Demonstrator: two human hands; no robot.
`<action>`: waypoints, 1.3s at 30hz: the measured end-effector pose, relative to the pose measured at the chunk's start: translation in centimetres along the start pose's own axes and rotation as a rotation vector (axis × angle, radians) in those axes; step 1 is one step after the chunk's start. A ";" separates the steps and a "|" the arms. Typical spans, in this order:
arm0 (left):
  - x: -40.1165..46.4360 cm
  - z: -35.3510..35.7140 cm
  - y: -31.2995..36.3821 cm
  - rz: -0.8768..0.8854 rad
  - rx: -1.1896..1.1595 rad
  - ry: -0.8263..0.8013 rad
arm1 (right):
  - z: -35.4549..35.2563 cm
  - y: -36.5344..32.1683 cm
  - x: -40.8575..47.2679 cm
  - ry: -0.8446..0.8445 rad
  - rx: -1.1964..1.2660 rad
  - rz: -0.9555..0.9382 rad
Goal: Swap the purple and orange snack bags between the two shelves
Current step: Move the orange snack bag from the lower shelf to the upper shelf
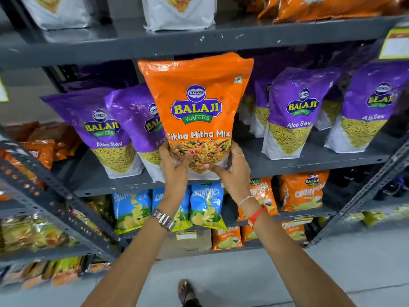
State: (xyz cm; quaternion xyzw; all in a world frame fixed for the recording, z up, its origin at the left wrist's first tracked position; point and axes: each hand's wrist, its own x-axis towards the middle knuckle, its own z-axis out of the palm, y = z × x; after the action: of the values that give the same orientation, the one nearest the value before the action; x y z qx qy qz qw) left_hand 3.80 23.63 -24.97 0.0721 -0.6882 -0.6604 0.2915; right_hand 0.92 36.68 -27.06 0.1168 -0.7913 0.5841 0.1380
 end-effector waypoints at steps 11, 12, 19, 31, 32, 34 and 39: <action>3.0 -6.7 14.0 0.309 -0.004 0.152 | 0.7 -15.0 3.3 0.011 0.084 -0.322; 3.7 -7.2 15.2 0.323 -0.013 0.163 | 0.8 -16.4 4.0 0.003 0.094 -0.335; 9.8 -11.2 22.0 0.445 0.045 0.241 | 2.8 -25.2 8.5 -0.030 0.136 -0.444; 20.3 -16.6 24.3 0.322 0.274 0.320 | 12.3 -31.0 16.4 -0.153 0.157 -0.396; 20.7 -16.9 24.1 0.300 0.285 0.316 | 12.9 -30.8 16.7 -0.159 0.151 -0.386; 21.4 -17.3 23.5 0.275 0.302 0.317 | 13.9 -30.3 17.0 -0.160 0.137 -0.382; 21.9 -17.5 22.5 0.289 0.320 0.326 | 14.4 -29.8 17.3 -0.169 0.124 -0.385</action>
State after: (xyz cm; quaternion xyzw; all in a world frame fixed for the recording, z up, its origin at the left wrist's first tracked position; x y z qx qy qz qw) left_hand 0.97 0.53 2.39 0.1236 -0.7312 -0.4743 0.4745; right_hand -6.10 13.81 1.59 0.3226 -0.7258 0.5825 0.1725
